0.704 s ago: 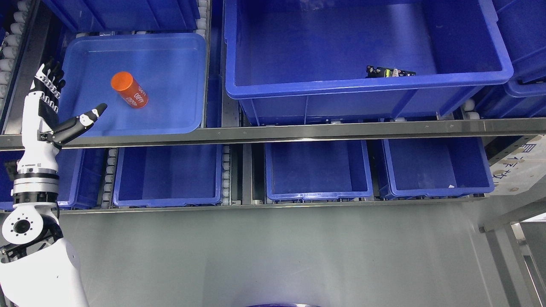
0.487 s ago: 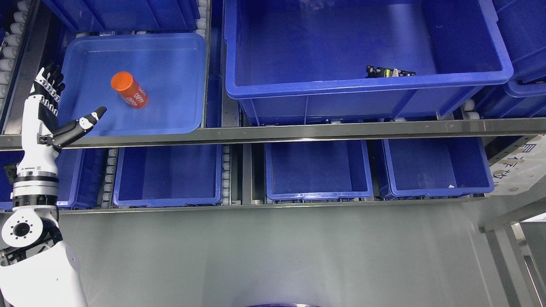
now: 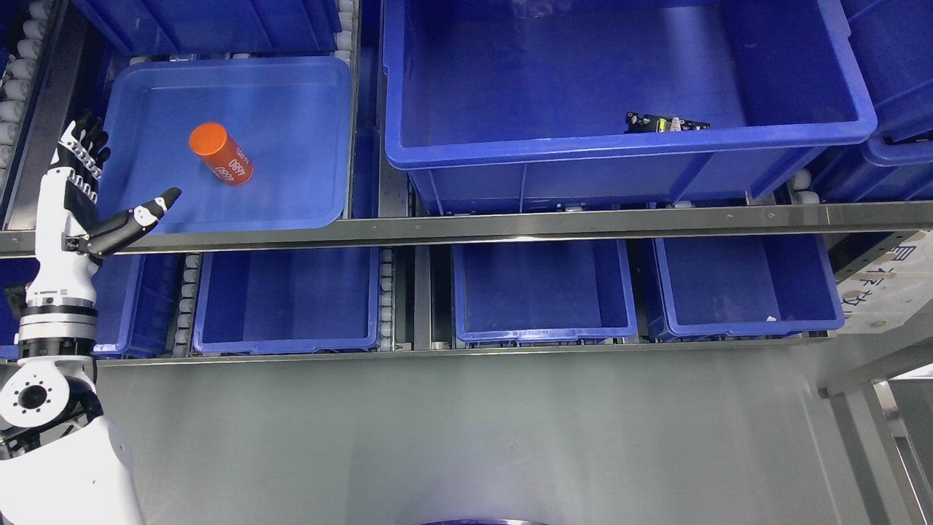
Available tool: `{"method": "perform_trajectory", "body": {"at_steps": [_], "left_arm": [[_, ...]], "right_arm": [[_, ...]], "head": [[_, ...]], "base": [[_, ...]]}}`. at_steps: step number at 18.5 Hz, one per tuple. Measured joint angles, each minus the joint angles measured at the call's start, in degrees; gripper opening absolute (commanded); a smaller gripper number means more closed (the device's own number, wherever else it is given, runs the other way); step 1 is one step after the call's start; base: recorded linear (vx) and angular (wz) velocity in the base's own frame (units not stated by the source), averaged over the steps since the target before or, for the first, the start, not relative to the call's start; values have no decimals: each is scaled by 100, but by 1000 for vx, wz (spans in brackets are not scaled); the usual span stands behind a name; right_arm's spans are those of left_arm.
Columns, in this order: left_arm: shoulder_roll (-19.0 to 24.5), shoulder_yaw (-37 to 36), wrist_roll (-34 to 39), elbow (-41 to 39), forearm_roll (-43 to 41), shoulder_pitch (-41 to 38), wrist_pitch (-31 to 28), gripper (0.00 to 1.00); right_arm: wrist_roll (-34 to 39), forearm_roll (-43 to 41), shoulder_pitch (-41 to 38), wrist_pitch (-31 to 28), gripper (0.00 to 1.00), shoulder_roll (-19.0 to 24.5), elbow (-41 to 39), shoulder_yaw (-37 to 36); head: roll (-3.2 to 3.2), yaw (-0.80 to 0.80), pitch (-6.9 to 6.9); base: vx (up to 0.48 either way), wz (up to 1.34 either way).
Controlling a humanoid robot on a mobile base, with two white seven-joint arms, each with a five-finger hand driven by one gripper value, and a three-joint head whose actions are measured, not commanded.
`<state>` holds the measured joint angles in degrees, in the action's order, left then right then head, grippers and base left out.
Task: Grab orange capacitor from left shelf to right desk
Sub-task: 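Reach the left hand toward the orange capacitor in the blue bin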
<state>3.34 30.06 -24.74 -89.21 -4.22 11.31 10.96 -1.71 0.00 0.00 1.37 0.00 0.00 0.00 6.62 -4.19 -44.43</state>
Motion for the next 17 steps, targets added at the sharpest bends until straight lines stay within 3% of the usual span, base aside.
{"method": "perform_trajectory", "body": {"at_steps": [6,17], "left_arm": [[538,-69,-1090,278,42,208,-29,97],[971,-455,-1286,1130,90,759,-76,97]], "right_arm": [[0,0,0,0,100,0,0,0],[0,0,0,-7,100,0,0,0]], "head": [[0,0,0],[0,0,0]], "base": [[0,0],[0,0]]}}
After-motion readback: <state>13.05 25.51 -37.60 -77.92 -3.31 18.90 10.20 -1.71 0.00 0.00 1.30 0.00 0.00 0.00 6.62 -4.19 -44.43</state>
